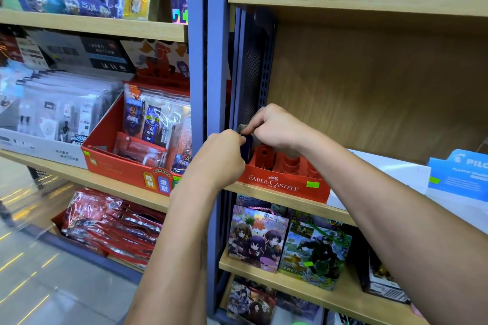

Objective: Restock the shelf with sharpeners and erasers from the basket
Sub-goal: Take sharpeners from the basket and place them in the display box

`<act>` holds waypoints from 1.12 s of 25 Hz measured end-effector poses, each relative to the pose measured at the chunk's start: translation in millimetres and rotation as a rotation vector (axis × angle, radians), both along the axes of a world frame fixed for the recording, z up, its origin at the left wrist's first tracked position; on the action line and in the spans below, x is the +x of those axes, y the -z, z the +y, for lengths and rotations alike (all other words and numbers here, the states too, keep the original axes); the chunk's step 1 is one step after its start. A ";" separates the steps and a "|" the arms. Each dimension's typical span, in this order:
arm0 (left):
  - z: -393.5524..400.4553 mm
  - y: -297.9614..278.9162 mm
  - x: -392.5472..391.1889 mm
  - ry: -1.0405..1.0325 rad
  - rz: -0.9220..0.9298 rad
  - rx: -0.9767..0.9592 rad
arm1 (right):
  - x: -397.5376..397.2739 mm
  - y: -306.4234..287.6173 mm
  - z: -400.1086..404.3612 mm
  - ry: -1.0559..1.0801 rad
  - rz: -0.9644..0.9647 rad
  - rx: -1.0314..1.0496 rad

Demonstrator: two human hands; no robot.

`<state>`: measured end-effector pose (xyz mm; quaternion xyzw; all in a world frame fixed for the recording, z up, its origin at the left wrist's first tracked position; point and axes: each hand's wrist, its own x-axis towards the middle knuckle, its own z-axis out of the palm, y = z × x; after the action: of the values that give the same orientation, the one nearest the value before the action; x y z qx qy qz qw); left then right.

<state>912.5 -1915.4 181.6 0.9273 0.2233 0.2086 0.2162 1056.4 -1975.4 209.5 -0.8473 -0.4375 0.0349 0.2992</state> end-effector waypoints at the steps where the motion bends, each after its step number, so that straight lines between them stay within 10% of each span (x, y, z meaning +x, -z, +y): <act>1: -1.2 1.1 1.3 -0.014 -0.004 -0.016 | -0.8 0.6 0.3 0.009 0.020 0.012; 10: -36.9 -19.3 0.0 0.134 -0.324 0.017 | -45.5 10.1 -89.5 -0.027 0.003 0.450; 20: -159.0 125.8 60.0 0.742 0.896 -0.199 | -56.5 209.3 -235.7 0.224 0.298 -0.161; 28: -221.0 349.0 45.9 0.521 1.109 -0.418 | -58.1 384.9 -279.7 0.141 0.566 -0.682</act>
<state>958.4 -2136.4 -167.4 0.8596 0.1053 -0.4086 0.2883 998.4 -2255.2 -175.3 -0.8822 -0.2430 0.3873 0.1124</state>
